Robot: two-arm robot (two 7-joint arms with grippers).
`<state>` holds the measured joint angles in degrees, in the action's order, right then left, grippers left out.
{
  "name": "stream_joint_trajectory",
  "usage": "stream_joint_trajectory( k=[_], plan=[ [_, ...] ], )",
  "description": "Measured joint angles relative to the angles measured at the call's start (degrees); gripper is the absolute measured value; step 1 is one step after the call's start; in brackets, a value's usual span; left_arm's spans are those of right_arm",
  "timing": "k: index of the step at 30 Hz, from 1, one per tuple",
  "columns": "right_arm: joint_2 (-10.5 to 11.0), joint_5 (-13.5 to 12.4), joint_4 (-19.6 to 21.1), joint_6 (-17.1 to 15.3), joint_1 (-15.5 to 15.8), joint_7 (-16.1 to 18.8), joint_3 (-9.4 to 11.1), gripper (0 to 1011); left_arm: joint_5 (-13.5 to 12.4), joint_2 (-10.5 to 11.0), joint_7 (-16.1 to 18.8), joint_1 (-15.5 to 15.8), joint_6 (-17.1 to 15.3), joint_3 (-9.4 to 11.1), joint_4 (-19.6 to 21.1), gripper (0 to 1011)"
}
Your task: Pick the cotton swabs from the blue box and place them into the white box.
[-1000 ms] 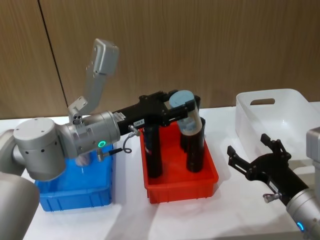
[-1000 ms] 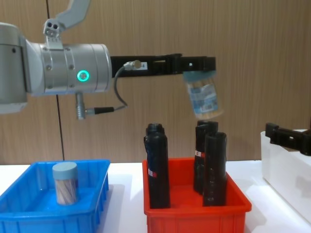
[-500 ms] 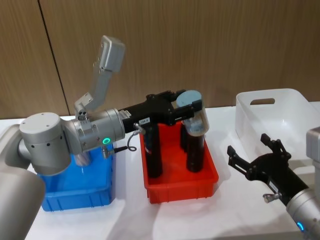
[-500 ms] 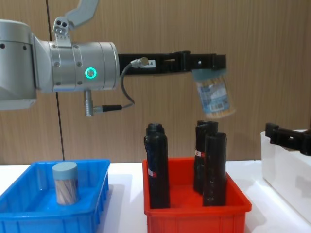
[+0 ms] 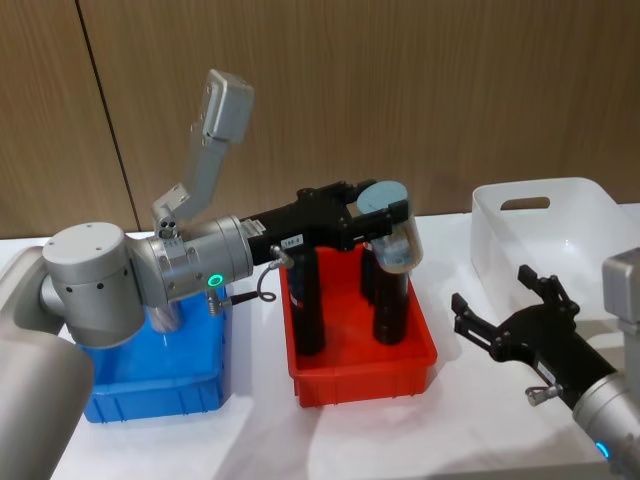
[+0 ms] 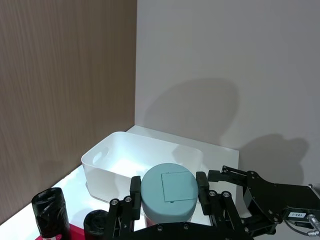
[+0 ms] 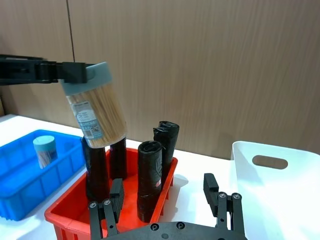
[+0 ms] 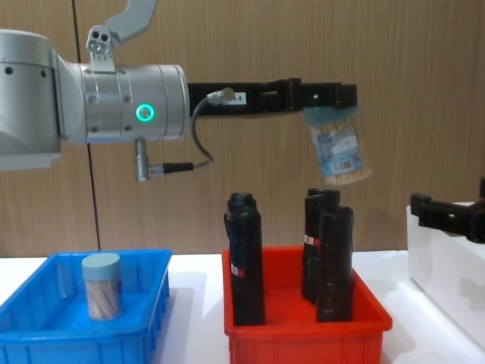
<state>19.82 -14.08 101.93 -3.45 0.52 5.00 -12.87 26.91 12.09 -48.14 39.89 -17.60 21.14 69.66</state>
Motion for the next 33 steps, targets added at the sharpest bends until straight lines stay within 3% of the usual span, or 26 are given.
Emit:
stream_joint_trajectory(
  k=[16, 25, 33],
  plan=[
    [1.7, 7.6, 1.7, -6.2, -3.6, 7.0, 0.3, 1002, 0.0, -0.1, -0.3, 0.2, 0.0, 0.1, -0.2, 660],
    [1.5, 9.2, 1.4, -8.5, -6.7, 11.3, 0.3, 1002, 0.0, -0.1, -0.4, 0.2, 0.0, 0.1, -0.3, 660],
    [1.0, 9.3, 0.5, -10.3, -9.1, 14.6, 0.2, 1002, 0.0, -0.1, -0.4, 0.2, 0.0, 0.1, -0.3, 660]
  ],
)
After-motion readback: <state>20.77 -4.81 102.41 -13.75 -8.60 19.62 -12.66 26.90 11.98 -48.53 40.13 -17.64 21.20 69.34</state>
